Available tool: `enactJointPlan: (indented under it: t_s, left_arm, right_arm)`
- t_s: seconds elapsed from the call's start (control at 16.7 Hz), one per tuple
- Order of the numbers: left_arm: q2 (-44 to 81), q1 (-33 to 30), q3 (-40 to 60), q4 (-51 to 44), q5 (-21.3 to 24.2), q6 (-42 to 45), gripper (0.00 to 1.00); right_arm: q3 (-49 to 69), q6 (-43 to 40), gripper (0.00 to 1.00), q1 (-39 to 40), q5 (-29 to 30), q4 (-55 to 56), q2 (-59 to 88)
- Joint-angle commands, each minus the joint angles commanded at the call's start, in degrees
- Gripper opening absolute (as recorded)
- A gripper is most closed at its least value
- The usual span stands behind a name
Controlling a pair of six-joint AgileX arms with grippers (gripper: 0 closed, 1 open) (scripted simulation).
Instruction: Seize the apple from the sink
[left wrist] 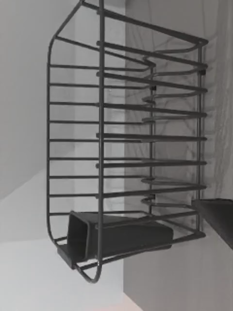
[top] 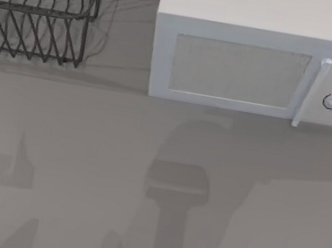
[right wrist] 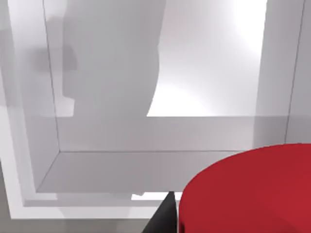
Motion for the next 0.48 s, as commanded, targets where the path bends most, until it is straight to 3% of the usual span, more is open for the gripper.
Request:
enactJointPlan:
  t_s: [0.48]
  left_arm:
    - [0.0,0.0,0.0,0.0,0.0,0.0,1.0]
  right_arm:
    - [-2.47,3.92,0.0,3.96,0.0,0.51,-1.63]
